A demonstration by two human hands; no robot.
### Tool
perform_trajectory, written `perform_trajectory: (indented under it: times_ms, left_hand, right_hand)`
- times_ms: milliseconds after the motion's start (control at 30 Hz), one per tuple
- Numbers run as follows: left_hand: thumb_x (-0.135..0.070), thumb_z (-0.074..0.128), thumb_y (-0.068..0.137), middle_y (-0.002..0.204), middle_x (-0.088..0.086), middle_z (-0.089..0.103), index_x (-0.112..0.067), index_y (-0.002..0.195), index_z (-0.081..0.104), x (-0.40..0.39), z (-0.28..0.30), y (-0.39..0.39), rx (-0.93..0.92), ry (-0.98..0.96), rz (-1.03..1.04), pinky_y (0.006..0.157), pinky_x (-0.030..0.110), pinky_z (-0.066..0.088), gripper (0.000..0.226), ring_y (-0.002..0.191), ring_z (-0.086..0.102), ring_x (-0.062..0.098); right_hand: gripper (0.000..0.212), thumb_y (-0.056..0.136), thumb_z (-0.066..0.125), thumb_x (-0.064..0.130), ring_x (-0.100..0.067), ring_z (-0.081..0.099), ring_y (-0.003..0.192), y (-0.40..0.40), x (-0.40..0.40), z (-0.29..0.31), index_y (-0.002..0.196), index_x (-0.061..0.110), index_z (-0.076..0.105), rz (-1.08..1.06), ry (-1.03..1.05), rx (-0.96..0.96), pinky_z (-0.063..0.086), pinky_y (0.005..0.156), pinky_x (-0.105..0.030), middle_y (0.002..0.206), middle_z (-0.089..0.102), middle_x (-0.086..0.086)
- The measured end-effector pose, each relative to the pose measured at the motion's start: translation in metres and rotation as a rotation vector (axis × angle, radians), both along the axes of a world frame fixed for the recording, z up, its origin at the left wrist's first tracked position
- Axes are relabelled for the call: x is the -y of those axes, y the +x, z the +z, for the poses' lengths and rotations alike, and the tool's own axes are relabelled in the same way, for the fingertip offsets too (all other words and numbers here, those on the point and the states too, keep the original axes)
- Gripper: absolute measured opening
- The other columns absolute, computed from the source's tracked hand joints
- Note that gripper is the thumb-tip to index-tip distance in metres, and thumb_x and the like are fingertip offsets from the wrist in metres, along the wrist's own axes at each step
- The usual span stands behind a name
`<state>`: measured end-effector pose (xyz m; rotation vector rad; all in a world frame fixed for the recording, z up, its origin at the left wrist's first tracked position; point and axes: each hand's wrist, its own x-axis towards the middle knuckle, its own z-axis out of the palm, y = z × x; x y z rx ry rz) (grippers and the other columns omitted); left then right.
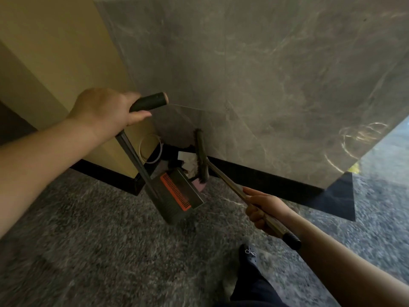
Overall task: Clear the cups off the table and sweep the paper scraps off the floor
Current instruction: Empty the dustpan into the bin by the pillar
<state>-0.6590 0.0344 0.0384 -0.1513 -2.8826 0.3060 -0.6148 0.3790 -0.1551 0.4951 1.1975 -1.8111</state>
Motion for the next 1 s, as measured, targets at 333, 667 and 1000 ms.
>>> perform_trajectory:
  times_ms: [333, 667, 1000]
  left_hand:
    - [-0.054, 0.049, 0.09, 0.053, 0.008, 0.049, -0.011, 0.097, 0.061, -0.044, -0.025, 0.049, 0.024, 0.087, 0.042, 0.044, 0.028, 0.036, 0.045, 0.046, 0.047, 0.026]
    - [-0.047, 0.057, 0.091, 0.057, 0.003, 0.047, -0.008, 0.099, 0.065, -0.144, -0.104, 0.022, 0.073, 0.262, -0.015, 0.045, 0.031, 0.029, 0.04, 0.05, 0.039, 0.025]
    - [-0.046, 0.056, 0.092, 0.066, 0.012, 0.059, -0.004, 0.103, 0.062, -0.219, -0.166, -0.03, 0.093, 0.338, 0.009, 0.049, 0.031, 0.03, 0.044, 0.062, 0.059, 0.035]
  right_hand:
    - [0.05, 0.102, 0.037, 0.011, -0.008, 0.038, 0.034, 0.047, -0.052, -0.01, 0.147, 0.031, 0.031, -0.076, 0.048, 0.026, 0.032, 0.031, -0.017, 0.053, 0.04, -0.003]
    - [0.044, 0.102, 0.036, 0.012, -0.007, 0.039, 0.034, 0.025, -0.123, -0.024, 0.142, 0.031, 0.036, -0.154, 0.097, 0.105, 0.033, 0.031, -0.017, 0.053, 0.04, -0.002]
    - [0.027, 0.102, 0.035, 0.016, -0.006, 0.041, 0.032, -0.02, -0.187, -0.04, 0.125, 0.027, 0.046, -0.345, 0.018, 0.25, 0.034, 0.029, -0.016, 0.053, 0.04, 0.0]
